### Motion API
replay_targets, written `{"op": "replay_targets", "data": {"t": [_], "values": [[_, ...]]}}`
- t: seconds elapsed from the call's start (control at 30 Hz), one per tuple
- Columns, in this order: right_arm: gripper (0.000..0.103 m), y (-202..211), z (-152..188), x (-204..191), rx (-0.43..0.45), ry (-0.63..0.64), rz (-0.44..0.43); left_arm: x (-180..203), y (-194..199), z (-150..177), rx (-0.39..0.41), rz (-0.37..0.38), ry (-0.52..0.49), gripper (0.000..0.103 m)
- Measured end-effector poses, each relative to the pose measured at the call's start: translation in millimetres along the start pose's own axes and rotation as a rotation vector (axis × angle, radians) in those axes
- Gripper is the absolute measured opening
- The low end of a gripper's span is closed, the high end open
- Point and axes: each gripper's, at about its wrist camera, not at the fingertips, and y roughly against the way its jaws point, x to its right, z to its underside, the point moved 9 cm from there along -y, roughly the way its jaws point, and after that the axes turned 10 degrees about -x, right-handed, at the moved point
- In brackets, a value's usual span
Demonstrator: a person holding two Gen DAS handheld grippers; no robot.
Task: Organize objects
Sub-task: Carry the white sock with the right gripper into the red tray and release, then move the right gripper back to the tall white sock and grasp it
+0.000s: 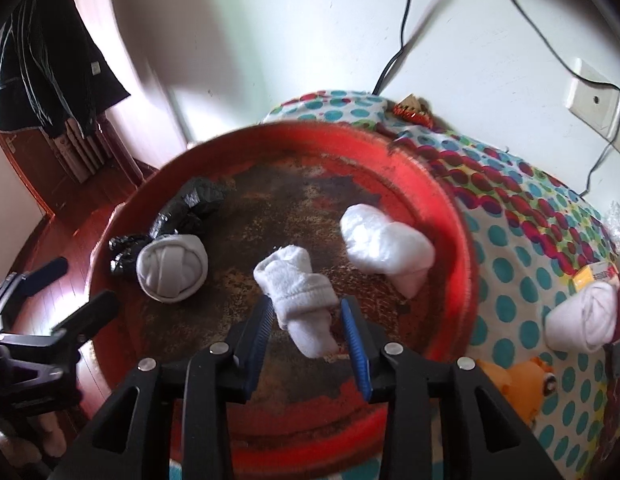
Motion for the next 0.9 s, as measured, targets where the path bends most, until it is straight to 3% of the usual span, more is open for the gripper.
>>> {"op": "replay_targets", "data": {"t": [0.2,0.4,0.6,0.83,0.9], "values": [[0.039,48,12,38,0.064,-0.050,0.006,12,4,0,0.019,-0.016,-0.045,0.102],[0.040,75,34,115,0.087,-0.152,0.088,30,5,4,0.021,-0.029,-0.111,0.103],[0.040,74,63,179,0.054,-0.256,0.137,55,12,8,0.031,0.000,-0.175,0.103],[0.041,61,67,208,0.064,-0.278,0.148,76,21,11,0.048,0.036,-0.228,0.103],[0.049,54,63,213,0.062,-0.280,0.151,82,24,11,0.054,0.053,-0.240,0.103]]}}
